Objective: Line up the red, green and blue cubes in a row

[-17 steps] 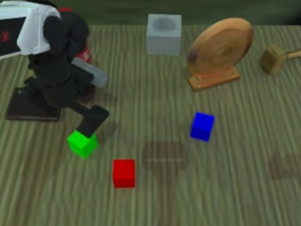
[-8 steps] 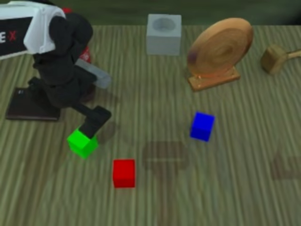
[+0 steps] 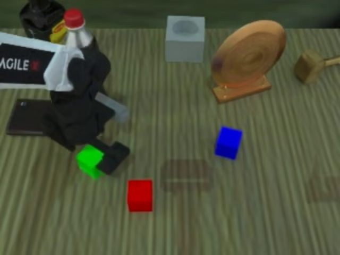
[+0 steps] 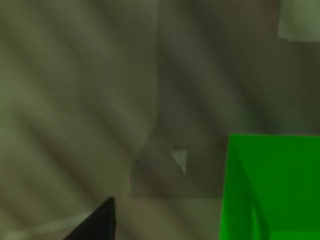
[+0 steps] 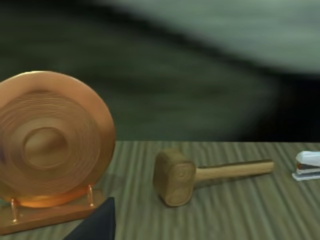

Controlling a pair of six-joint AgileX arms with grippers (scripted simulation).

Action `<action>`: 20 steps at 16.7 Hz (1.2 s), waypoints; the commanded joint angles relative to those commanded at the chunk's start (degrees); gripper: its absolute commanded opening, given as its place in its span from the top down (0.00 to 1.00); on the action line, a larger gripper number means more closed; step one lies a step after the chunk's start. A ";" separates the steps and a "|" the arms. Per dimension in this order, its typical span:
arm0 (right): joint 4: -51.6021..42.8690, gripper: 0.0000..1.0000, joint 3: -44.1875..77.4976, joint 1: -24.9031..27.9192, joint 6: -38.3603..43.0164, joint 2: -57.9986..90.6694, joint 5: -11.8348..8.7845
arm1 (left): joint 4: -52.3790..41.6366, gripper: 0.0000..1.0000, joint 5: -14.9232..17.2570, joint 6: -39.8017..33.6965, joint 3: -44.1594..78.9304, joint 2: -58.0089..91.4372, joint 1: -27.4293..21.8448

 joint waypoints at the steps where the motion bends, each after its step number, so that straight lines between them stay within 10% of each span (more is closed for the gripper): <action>1: 0.00 0.00 0.00 0.00 0.00 0.00 0.00 | 1.31 0.00 0.01 0.01 -0.70 0.62 -0.01; 6: 0.00 0.00 0.00 0.00 0.00 0.00 0.00 | 2.14 0.00 0.01 0.01 -1.18 1.05 -0.01; 20: 0.00 0.00 0.00 0.00 0.00 0.00 0.00 | 2.14 1.00 0.01 0.01 -1.18 1.05 -0.01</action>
